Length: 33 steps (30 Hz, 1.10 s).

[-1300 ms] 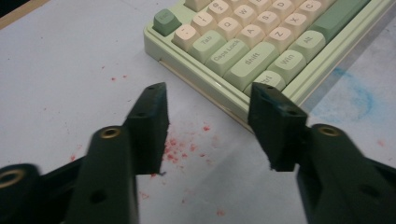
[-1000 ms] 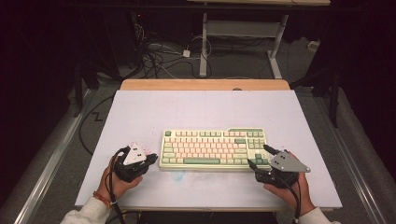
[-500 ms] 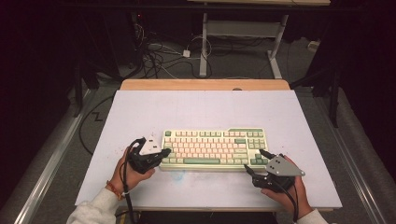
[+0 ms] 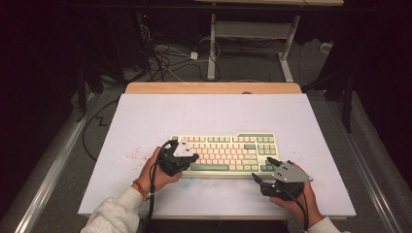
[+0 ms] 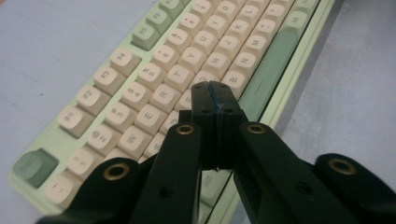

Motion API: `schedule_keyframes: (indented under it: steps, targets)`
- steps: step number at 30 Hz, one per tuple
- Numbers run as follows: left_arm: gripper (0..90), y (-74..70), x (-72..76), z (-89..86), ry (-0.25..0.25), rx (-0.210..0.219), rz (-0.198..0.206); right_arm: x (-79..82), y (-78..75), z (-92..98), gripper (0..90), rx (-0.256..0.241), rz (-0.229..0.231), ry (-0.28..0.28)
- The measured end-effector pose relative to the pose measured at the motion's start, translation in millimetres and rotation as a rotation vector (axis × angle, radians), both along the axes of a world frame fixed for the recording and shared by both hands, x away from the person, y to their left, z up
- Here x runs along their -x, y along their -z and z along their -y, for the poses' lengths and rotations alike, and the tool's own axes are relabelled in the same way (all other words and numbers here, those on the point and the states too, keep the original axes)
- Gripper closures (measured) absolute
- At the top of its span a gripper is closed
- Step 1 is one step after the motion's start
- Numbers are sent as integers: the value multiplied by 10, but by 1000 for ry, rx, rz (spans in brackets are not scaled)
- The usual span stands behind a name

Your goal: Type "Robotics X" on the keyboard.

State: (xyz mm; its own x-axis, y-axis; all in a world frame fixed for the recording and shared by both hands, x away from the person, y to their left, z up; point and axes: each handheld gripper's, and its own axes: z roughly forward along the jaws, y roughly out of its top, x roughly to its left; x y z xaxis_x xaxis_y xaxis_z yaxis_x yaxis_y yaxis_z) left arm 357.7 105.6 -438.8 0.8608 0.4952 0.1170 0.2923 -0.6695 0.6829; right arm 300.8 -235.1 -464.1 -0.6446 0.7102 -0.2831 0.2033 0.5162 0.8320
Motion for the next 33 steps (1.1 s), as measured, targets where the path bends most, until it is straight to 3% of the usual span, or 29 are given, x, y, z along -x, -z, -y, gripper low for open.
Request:
schedule_keyframes:
  steps: [6,15,30,33]
  targets:
    - [876,17,-60,204,33,-45,6,1,-1,-5,277,10,1,-2]
    - [876,91,-165,394,55,-56,-25,-3,-8,16,279,16,7,10]
    - [870,139,-177,449,66,-90,-38,5,-5,-4,284,34,6,-3]
    - [875,146,-156,470,69,-108,-13,3,2,-7,284,44,2,-4]
